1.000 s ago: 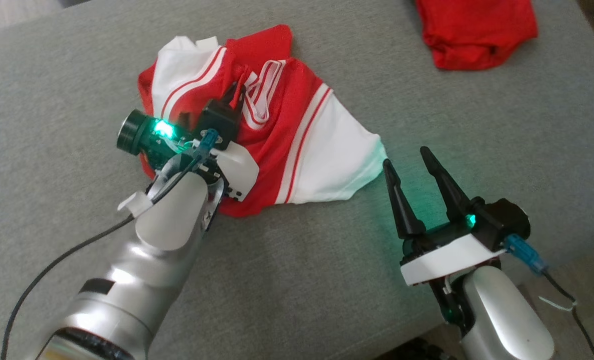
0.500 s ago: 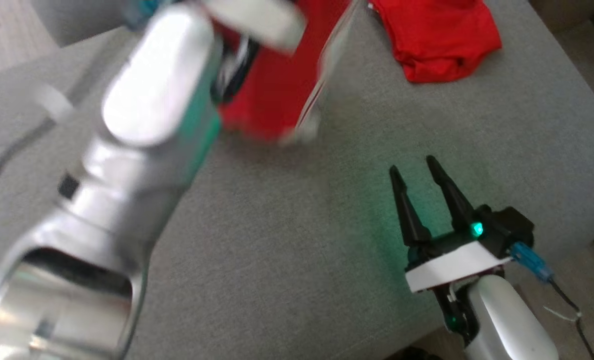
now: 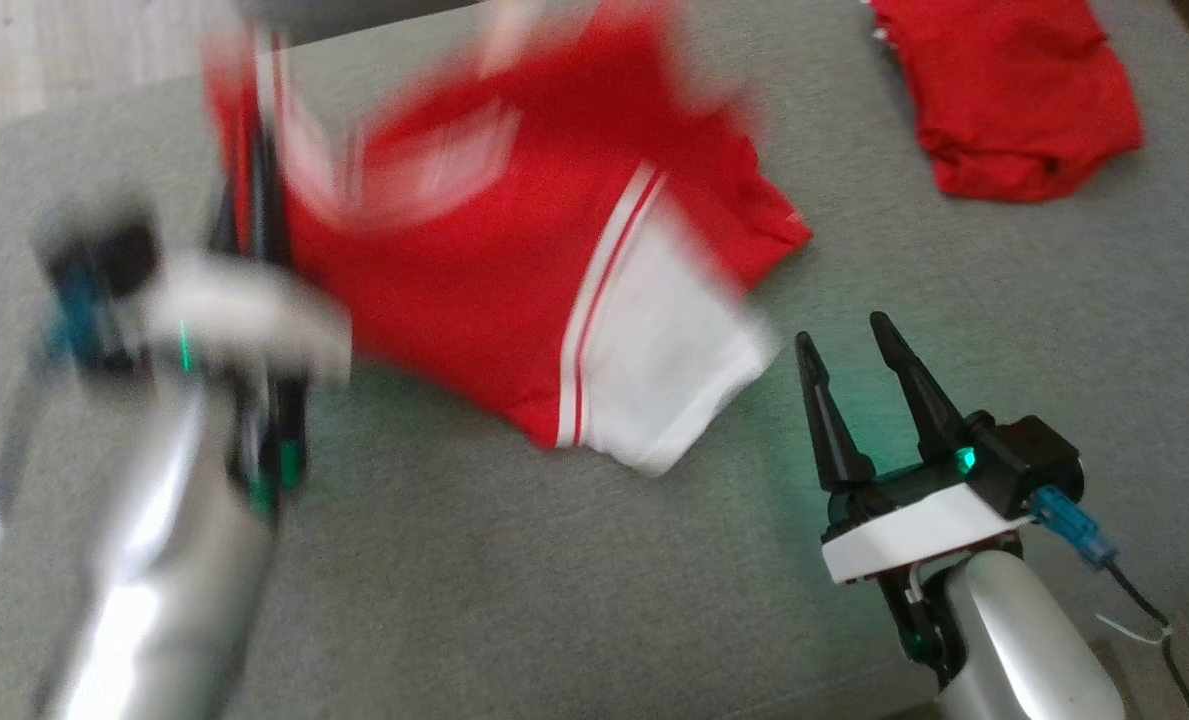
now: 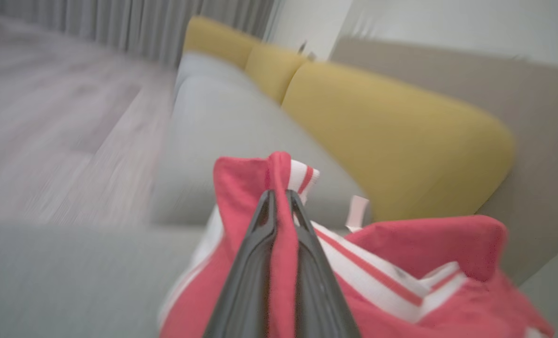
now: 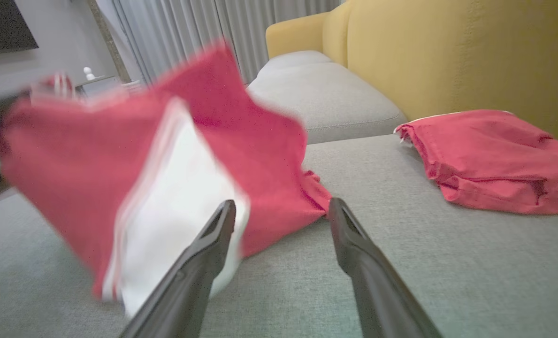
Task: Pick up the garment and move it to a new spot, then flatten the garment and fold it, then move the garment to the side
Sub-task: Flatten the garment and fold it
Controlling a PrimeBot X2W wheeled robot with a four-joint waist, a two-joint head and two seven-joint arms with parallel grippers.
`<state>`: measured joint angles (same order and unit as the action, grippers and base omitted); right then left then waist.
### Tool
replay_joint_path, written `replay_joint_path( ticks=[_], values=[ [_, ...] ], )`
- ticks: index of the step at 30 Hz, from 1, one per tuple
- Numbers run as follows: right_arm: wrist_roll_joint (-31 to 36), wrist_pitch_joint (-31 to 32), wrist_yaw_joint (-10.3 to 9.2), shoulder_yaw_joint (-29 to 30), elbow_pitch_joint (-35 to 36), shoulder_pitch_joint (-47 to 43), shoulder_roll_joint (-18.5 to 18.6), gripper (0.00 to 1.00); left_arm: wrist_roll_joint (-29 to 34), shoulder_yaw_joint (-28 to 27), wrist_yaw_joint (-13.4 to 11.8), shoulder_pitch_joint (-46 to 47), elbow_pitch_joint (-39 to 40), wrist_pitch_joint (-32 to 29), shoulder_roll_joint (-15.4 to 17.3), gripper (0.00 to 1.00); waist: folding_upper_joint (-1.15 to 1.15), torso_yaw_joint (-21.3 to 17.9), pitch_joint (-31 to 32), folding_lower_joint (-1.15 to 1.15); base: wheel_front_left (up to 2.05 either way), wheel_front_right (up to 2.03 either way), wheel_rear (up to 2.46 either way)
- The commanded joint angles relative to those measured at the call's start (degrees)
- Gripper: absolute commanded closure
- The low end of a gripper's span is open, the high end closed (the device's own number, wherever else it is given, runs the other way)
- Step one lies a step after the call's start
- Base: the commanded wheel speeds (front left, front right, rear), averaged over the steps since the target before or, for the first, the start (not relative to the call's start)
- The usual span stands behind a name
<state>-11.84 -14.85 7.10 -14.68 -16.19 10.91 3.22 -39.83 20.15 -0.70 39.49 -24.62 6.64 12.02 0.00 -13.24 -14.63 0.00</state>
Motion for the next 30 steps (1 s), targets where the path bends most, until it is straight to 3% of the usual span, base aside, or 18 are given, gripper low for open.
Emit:
replay_joint_path(
  ticks=[1,6,9,12,14,18,25,28,30],
  values=[
    [0.75,-0.15,0.39,-1.22,1.46,0.6,-0.34,0.0,-0.57,-2.46,0.6,-2.27,-1.7,1.8,2.1,0.0,0.0,1.41,-1.0,0.0,0.0,0.0,0.0],
    [1.05,-0.15,0.39,-1.16,1.3,1.22,-0.25,0.0,1.6,-3.17,-0.4,-6.64,-7.79,6.68,3.13,0.0,0.0,1.89,-1.41,0.0,0.0,0.0,0.0],
    [1.18,-0.15,0.39,-0.83,1.42,1.09,-0.06,0.0,9.31,-2.05,-4.46,-7.45,-6.55,8.2,4.64,0.0,0.0,2.06,-1.29,0.0,0.0,0.0,0.0],
    [1.2,-0.15,0.39,-0.18,1.75,0.72,0.08,0.0,20.32,0.48,-9.5,-8.24,1.95,8.32,5.59,0.0,0.0,2.02,-1.81,0.0,0.0,0.0,0.0],
    [1.2,-0.15,0.39,0.31,2.0,0.51,0.07,0.0,24.71,3.07,-10.51,-8.79,6.16,8.33,4.98,0.0,0.0,1.71,-2.51,0.0,0.0,0.0,0.0],
    [1.01,-0.15,0.39,0.94,2.85,0.7,-0.07,0.0,30.41,12.17,-8.27,-6.39,9.07,4.58,1.37,0.0,0.0,-0.48,-5.68,0.0,0.0,0.0,0.0],
    [-0.76,-0.15,0.39,0.88,3.93,1.72,-0.31,0.0,34.88,23.73,-1.99,-0.95,4.97,-7.54,-4.61,0.0,0.0,-5.28,-10.13,0.0,0.0,0.0,0.0],
    [-2.04,-0.15,0.39,0.46,4.02,1.8,-0.32,0.0,35.71,26.85,0.46,0.73,3.39,-10.97,-5.77,0.0,0.0,-7.3,-10.87,0.0,0.0,0.0,0.0],
    [-2.71,-0.15,0.39,0.21,4.07,1.72,-0.33,0.0,37.28,28.11,0.52,2.07,2.03,-14.02,-5.52,0.0,0.0,-8.61,-11.01,0.0,0.0,0.0,0.0]
  ],
)
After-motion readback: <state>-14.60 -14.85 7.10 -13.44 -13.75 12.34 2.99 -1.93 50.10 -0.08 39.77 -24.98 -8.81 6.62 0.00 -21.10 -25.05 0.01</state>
